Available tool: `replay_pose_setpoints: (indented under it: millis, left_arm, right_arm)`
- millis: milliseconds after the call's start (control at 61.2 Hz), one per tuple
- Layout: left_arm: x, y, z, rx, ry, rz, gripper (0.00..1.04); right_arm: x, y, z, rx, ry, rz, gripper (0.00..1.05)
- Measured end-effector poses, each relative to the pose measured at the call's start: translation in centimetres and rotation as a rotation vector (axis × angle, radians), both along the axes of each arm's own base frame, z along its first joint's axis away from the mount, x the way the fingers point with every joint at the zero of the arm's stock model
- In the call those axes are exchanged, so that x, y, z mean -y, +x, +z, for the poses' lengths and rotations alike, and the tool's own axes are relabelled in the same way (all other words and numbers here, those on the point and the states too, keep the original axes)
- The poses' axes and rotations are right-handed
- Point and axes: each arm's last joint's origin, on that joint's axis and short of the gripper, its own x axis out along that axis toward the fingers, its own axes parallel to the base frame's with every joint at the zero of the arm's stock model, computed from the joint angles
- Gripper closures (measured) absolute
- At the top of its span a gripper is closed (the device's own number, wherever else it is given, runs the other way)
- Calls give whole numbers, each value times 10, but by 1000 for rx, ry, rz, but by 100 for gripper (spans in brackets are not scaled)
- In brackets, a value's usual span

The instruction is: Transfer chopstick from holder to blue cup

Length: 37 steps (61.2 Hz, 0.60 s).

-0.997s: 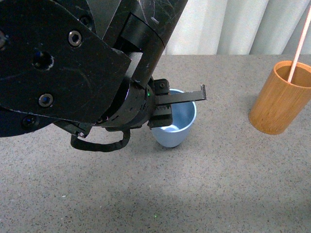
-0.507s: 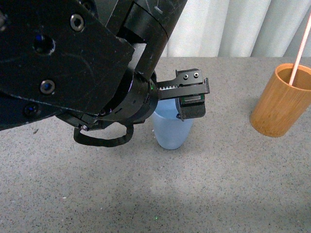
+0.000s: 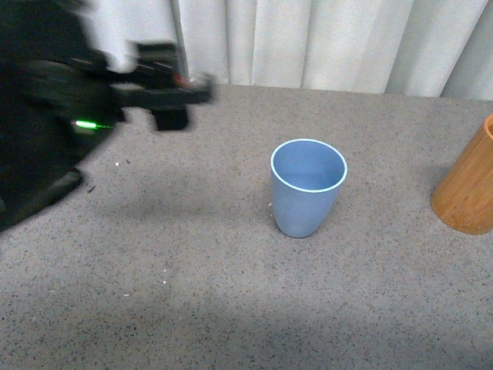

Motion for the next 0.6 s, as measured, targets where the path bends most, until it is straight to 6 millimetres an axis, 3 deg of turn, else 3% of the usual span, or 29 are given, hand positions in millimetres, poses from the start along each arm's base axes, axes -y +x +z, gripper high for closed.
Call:
replay_pose_setpoints:
  millis: [131,212,327,523,605]
  left_arm:
    - [-75,-31,14,134,30,5,67]
    - [-105,-56,9,87,55,58,82]
    - [-110,-93,10,-2,67,51,101]
    - [-109,-162,32,45,80,39,101]
    - [-109,-173,34,88,80,42,101]
  right_arm:
    - [0,0,0,0,0,1,9]
    - [0,0,0,0,0,3,9]
    - [0,0,0,0,0,4,9]
    - [0,0,0,0,0,0,9]
    - [0,0,0,0,0,0,9]
